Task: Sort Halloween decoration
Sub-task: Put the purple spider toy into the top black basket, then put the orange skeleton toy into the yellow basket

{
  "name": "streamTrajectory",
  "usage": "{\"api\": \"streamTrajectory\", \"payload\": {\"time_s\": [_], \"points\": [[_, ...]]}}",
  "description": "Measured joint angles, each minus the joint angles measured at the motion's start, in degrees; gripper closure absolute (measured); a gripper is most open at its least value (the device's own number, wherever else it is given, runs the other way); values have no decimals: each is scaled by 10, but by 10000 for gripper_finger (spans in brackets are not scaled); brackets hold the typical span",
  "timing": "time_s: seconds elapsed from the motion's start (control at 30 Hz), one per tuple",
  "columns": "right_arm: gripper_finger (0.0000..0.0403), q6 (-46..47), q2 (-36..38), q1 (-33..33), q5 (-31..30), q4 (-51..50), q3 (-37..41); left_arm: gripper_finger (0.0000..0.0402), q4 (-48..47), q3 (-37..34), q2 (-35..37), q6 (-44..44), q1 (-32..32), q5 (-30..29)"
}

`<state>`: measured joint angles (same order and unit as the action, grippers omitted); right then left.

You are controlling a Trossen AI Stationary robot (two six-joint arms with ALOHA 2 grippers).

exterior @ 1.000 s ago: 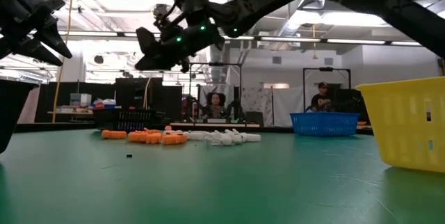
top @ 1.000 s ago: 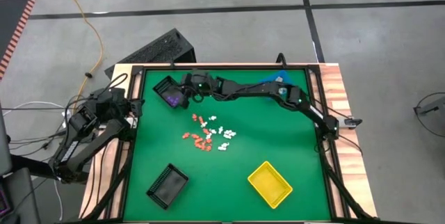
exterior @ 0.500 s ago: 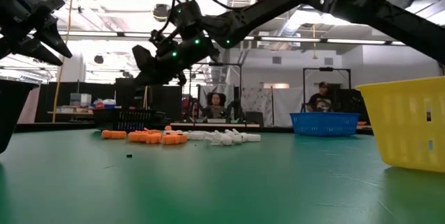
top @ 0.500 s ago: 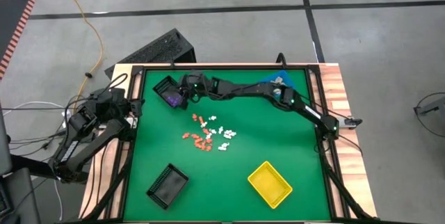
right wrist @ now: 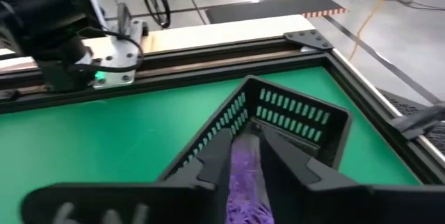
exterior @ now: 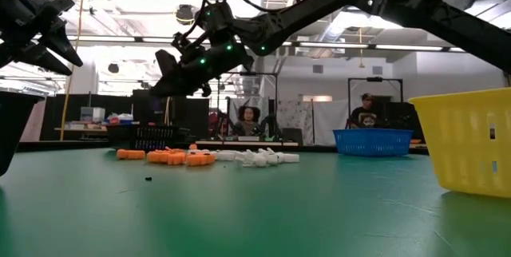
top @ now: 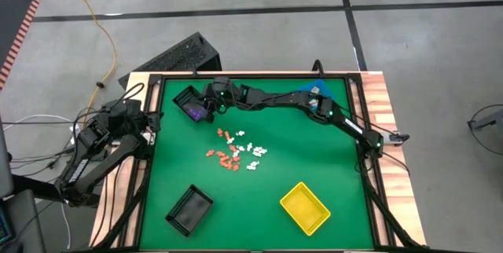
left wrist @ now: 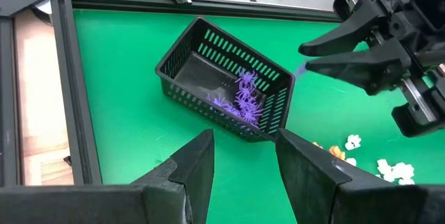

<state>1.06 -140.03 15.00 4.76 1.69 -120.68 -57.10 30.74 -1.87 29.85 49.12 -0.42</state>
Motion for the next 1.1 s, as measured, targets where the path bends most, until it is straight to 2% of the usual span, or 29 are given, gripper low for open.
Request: {"api": "streamTrajectory", "payload": {"time_s": [0.27,0.33,0.43,0.6,0.7,0.8,1.1], "points": [[212,20,4,0,19,-14,-7,258,0,0,0,0,0,0],[204,31,17,1,55,-42,-16,258,0,0,0,0,0,0],[205,10,55,-1,122,-98,-29,258,0,0,0,1,0,0],[216,-63,103,-32,160,-210,-31,258,0,0,0,2,0,0],[218,-118,103,-65,160,-261,-29,258,0,0,0,2,0,0],[218,-157,83,-96,135,-262,-28,258,0,0,0,2,0,0],[218,-167,6,-129,114,-247,-27,258,0,0,0,0,0,1]]}}
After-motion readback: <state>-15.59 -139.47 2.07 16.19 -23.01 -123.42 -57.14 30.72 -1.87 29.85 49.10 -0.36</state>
